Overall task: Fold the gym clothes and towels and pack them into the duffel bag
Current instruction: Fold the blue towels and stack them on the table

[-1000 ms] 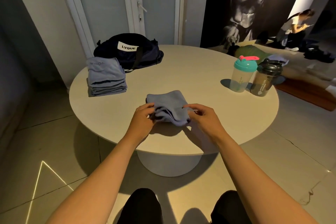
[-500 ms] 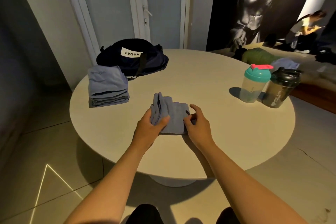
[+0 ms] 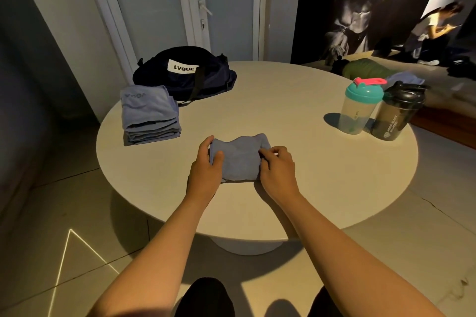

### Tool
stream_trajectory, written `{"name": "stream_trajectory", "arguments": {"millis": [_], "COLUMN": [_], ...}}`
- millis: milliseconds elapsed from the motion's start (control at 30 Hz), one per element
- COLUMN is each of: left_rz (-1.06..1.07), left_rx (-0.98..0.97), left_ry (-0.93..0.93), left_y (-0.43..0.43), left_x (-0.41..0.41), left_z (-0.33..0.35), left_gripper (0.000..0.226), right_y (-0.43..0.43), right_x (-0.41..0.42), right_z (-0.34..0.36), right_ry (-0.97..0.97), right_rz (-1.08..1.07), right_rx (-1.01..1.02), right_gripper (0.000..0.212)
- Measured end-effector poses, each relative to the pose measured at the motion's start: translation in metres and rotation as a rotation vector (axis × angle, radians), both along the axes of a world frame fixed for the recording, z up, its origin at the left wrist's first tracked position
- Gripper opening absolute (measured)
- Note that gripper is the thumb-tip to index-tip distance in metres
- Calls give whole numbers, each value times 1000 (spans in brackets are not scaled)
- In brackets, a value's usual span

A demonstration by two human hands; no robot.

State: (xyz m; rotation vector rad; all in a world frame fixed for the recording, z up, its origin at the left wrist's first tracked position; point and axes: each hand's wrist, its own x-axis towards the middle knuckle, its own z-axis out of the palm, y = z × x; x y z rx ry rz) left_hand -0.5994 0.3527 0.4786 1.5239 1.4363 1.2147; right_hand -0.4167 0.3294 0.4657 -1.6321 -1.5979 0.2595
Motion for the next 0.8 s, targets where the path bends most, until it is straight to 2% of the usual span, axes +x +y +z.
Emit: {"name": "stream_trajectory", "arguments": {"millis": [33, 100, 300, 400, 533, 600, 800], "left_rz": [-7, -27, -21, 47, 156, 200, 130], "left_rx": [6, 19, 53, 23, 31, 5, -21], "left_ry": [-4, 1, 96, 165, 536, 634, 546], "left_y": [0, -1, 1, 3, 6, 7, 9], "left_x": [1, 0, 0, 1, 0, 2, 1], "left_z": [1, 0, -7, -11, -13, -12, -12], "left_gripper": [44, 42, 25, 25, 36, 37, 41], "right_y": [2, 3, 3, 2, 1, 0, -3], "right_x": [0, 0, 0, -3, -5, -6, -7], "right_z": [-2, -5, -3, 0, 2, 2, 4], "right_ry": [-76, -112, 60, -168, -255, -269, -253], "right_rz": [-16, -27, -92, -123, -135, -150, -157], "right_rx": [-31, -45, -75, -115, -177, -176, -171], "right_gripper": [32, 32, 24, 33, 41, 41, 37]}}
